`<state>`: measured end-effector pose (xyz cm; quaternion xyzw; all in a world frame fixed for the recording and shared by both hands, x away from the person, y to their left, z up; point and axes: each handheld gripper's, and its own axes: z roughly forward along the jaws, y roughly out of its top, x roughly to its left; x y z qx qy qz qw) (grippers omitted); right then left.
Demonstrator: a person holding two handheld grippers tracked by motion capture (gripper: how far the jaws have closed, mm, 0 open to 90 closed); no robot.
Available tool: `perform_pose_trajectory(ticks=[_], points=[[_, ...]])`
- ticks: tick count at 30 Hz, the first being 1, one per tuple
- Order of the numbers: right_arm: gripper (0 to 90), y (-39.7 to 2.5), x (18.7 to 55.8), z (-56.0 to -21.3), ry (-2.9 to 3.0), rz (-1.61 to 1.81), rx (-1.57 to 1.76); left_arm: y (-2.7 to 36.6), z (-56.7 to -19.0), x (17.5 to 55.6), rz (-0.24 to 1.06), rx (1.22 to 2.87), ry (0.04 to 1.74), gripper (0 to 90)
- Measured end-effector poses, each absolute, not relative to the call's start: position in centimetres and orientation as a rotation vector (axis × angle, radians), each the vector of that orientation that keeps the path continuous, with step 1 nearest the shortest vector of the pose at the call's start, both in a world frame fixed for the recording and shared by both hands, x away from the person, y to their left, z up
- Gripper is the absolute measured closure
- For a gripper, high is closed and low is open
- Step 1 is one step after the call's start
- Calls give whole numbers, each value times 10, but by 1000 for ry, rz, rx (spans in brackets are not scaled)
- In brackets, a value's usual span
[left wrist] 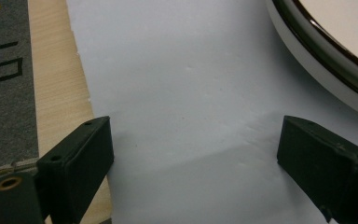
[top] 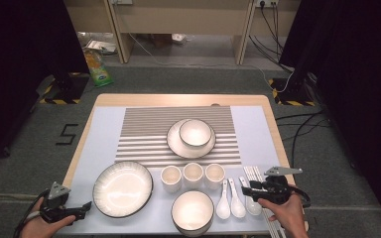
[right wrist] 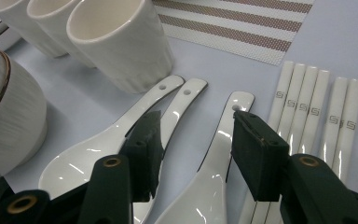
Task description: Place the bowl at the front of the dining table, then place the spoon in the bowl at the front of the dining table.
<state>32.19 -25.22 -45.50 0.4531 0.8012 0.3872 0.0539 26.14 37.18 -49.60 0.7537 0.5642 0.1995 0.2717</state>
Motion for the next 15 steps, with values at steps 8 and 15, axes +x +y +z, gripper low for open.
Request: perform_pose_trajectory(ticks=[8,15], points=[[531,-254,320,-458,2435,1164,1386,372,-496,261,537,2030,1519,96],[534,-254,320,-460,2437,1166,1395,372,-496,261,537,2029,1519,96]])
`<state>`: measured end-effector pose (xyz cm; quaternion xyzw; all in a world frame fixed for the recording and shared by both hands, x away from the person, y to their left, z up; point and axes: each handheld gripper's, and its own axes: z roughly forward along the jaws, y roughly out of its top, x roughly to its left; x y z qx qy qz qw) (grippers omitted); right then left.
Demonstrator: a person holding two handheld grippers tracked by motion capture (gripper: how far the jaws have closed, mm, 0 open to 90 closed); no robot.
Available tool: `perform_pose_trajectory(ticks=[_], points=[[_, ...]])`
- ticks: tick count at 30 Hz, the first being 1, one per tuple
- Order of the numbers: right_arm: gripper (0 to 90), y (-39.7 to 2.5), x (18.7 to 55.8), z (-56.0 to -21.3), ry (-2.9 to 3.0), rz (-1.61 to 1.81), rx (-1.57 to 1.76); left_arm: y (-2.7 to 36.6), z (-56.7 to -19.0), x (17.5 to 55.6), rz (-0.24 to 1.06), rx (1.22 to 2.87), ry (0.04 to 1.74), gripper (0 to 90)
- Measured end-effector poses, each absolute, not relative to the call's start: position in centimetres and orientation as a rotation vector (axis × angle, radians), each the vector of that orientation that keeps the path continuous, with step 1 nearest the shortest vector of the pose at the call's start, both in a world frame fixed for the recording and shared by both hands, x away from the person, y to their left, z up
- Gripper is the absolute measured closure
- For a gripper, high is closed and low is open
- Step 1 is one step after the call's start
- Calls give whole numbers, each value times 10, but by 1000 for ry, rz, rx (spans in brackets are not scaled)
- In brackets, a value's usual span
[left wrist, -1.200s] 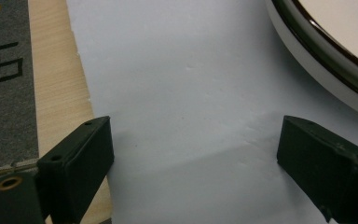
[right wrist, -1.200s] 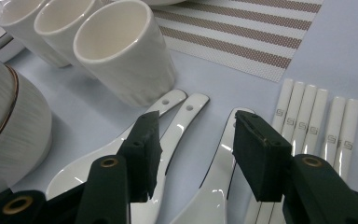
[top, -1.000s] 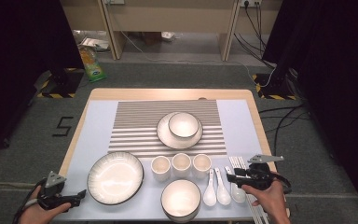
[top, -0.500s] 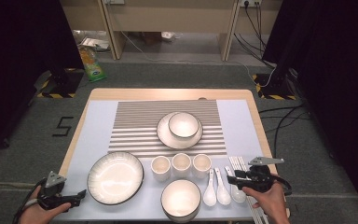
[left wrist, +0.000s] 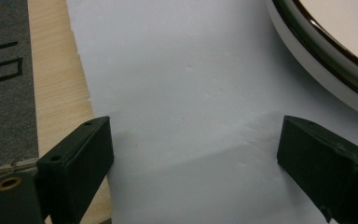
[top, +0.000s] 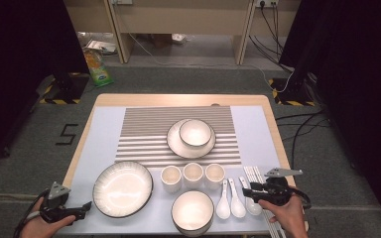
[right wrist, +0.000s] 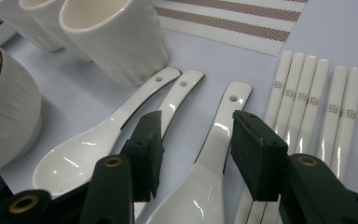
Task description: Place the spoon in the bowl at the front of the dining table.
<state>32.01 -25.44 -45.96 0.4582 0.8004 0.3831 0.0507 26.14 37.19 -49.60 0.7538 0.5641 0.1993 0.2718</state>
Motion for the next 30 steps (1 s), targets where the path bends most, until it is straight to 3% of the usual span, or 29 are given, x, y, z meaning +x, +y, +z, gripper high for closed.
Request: perform_pose_trajectory(ticks=[30], points=[[591,-251,323,-469,2455,1109,1409,372,-496,261,541,2031,1510,96]])
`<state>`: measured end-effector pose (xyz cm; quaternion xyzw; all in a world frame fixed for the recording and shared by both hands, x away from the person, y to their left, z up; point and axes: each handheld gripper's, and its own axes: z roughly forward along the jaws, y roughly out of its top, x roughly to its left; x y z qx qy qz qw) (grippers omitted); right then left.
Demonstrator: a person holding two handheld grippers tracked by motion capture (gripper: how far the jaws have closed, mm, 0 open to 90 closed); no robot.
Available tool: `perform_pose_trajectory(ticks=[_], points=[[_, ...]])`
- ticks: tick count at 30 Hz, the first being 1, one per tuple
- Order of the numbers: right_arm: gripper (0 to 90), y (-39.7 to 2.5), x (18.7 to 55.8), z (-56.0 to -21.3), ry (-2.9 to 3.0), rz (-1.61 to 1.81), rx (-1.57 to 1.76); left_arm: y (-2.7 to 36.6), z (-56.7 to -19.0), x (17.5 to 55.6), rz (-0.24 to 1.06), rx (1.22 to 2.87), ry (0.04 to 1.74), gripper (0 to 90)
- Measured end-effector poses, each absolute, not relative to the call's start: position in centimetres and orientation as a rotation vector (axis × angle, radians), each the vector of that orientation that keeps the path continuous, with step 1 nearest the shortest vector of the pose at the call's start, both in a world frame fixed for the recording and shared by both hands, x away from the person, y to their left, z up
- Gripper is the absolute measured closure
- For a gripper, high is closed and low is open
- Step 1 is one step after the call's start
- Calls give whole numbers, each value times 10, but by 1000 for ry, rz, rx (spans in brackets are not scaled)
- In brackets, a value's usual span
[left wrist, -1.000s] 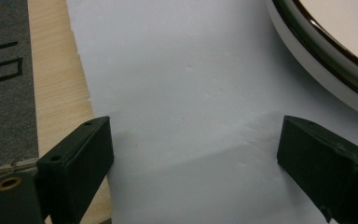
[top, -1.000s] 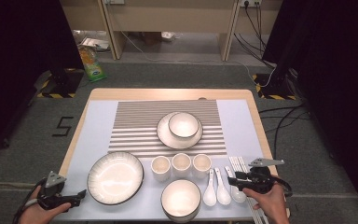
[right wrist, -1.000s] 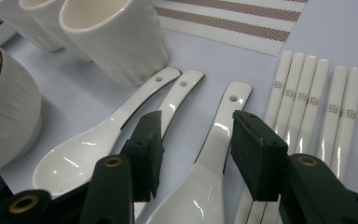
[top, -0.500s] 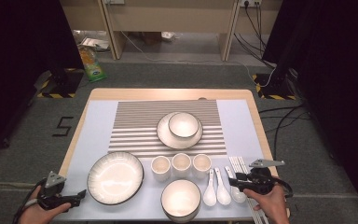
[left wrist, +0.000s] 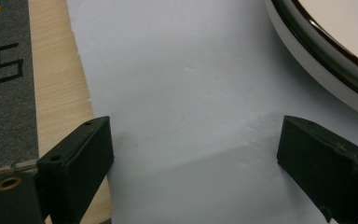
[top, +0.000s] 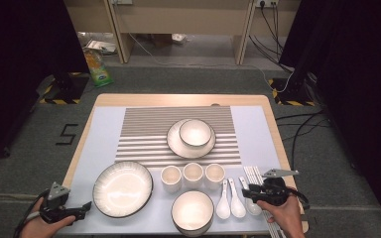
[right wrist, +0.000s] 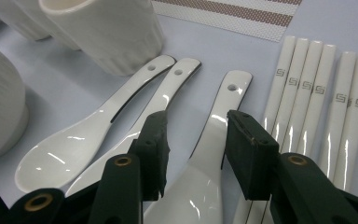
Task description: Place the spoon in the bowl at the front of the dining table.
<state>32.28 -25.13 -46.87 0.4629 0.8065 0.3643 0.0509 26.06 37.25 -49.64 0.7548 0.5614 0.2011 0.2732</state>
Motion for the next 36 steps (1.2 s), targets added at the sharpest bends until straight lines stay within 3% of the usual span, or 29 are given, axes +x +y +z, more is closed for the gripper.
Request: perform_pose_trajectory(ticks=[10,25,36], points=[[612,-248,327,-477,2467,1054,1419,373,-497,260,545,2027,1508,96],[746,-242,328,-479,2419,1055,1502,373,-497,260,547,2025,1506,96],[784,-241,329,-480,2433,1087,1517,373,-497,260,548,2025,1505,96]])
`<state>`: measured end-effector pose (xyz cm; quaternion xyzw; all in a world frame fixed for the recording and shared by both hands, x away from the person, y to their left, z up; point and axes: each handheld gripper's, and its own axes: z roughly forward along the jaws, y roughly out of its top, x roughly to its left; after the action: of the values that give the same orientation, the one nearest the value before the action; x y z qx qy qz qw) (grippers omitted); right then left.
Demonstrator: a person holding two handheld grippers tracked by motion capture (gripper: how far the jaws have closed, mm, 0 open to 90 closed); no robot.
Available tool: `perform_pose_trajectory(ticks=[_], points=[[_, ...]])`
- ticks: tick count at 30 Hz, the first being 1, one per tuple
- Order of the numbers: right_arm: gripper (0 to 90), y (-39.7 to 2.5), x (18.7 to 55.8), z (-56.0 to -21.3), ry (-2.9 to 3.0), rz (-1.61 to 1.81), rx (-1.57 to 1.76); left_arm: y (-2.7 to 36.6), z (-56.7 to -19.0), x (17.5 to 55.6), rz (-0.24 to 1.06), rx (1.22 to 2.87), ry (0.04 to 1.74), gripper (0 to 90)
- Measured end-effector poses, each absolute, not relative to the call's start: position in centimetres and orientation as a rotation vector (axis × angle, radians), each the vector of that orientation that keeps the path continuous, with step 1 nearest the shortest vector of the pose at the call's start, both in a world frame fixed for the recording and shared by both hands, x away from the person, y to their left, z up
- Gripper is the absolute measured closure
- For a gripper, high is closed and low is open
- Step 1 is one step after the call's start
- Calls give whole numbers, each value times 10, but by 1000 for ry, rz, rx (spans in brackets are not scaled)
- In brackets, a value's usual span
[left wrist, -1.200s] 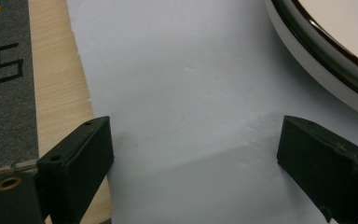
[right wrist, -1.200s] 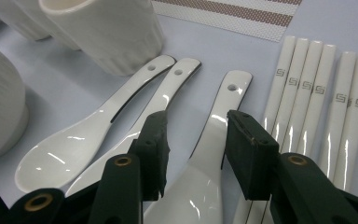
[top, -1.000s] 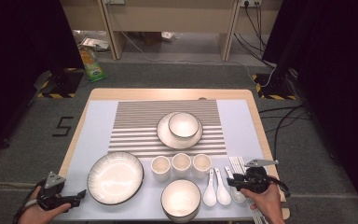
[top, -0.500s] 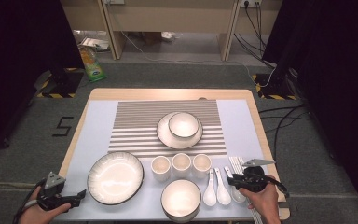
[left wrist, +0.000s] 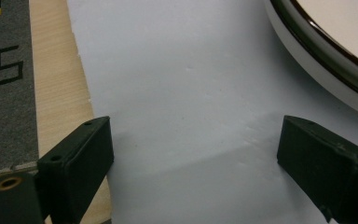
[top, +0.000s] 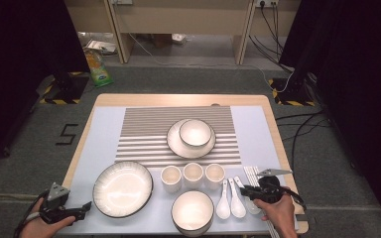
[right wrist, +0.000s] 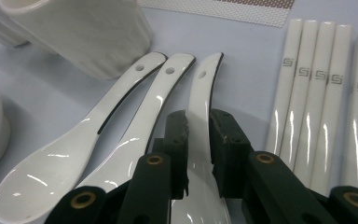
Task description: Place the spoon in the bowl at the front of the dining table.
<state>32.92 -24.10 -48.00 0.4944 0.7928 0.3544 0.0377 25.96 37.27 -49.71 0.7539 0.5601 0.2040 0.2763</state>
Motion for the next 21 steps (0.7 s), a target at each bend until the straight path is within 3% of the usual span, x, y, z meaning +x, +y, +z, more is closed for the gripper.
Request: perform_pose_trajectory(ticks=[8,21], points=[[849,-244,331,-479,2444,1168,1515,373,-497,259,548,2020,1506,96],[852,-254,331,-462,2379,1256,1472,373,-497,260,548,2025,1505,96]])
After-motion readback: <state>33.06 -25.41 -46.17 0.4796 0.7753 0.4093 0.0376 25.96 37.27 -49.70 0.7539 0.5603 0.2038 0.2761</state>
